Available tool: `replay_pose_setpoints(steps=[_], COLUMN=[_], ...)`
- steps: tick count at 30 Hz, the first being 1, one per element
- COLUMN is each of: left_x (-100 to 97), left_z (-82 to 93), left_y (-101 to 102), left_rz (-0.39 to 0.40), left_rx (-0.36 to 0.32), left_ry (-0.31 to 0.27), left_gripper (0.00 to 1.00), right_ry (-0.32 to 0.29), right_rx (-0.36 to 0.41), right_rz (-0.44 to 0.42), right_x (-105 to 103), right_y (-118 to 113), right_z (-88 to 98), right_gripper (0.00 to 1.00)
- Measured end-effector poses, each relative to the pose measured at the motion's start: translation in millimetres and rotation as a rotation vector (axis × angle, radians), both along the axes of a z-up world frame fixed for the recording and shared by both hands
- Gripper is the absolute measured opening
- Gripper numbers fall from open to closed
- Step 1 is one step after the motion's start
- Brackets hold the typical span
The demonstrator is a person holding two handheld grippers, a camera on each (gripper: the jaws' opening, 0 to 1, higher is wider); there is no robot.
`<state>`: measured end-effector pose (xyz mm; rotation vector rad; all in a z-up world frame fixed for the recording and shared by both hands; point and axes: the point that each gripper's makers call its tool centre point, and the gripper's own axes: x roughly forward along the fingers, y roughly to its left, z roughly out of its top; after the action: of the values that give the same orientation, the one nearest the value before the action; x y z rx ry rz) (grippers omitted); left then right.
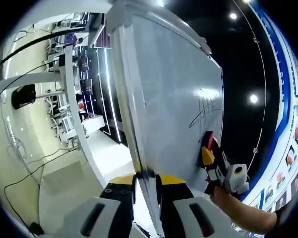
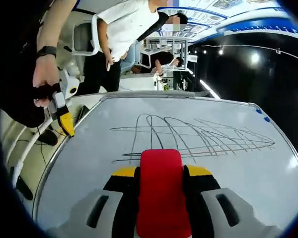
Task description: Wipe the writing off the whiteboard with the eraser
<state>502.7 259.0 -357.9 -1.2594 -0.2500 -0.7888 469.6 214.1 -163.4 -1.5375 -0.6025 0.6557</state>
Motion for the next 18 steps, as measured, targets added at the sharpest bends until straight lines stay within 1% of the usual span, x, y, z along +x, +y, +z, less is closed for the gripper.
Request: replay_pose_setpoints(steps=[1, 5, 6, 7, 8, 9, 10, 12, 13, 14, 15, 16, 18], left_x=[-0.2, -0.2, -0.1, -0.1, -0.1, -0.1, -0.2, 0.1, 0.0, -0.1, -0.2, -0.4, -0.4], left_z=[0.2, 0.1, 0.1, 0.1, 0.1, 0.0, -0.1, -0.3, -0.3, -0.2, -0.1, 0.0, 0.0], left_y=[-0.5, 0.0, 0.1, 0.1, 0.0, -0.1, -0.2, -0.1, 0.1, 0.2, 0.2, 0.0, -0.5], left_rz=[-0.001, 0.001, 0.001, -0.001, -0.001, -0.002, -0.003, 0.000, 0.000, 0.000, 0.001, -0.001, -0.002], left_rx=[0.002, -0.005, -0.003, -0.001, 0.002, 0.005, 0.004, 0.001, -0.003, -0.004, -0.003, -0.001, 0.001], left_ry=[-0.001, -0.001, 0.000, 0.001, 0.002, 0.002, 0.001, 0.001, 0.002, 0.001, 0.000, 0.000, 0.000], left_gripper=[0.19, 0.19, 0.19, 0.19, 0.19, 0.19, 0.19, 0.19, 0.19, 0.19, 0.19, 0.19, 0.19], right_ry=[0.008, 0.014, 0.031, 0.031, 0.019, 0.026, 0.032, 0.020, 0.023, 0.032, 0.034, 0.037, 0.038], right_rx=[0.026, 0.019, -0.014, -0.046, -0.053, -0.024, 0.011, 0.007, 0.005, -0.011, -0.018, -0.035, 0.002], right_rz=[0.003, -0.001, 0.002, 0.001, -0.003, -0.001, 0.002, -0.007, -0.010, -0.011, -0.011, -0.012, -0.012], right_x=[-0.9, 0.4, 1.0, 1.2, 1.4, 1.5, 1.6, 2.5, 3.2, 4.2, 4.2, 5.7, 7.4], right_y=[-0.2, 0.2, 0.5, 0.3, -0.3, -0.8, -0.8, 0.0, 0.0, -0.3, -0.3, -1.6, -3.0], right_z=[-0.4, -14.9, -28.8, -39.8, -44.4, -48.4, -48.2, -55.4, -61.2, -69.5, -72.4, -82.6, -84.1], right_gripper=[0.37, 0.37, 0.37, 0.37, 0.37, 0.37, 0.37, 0.37, 0.37, 0.37, 0.37, 0.37, 0.37])
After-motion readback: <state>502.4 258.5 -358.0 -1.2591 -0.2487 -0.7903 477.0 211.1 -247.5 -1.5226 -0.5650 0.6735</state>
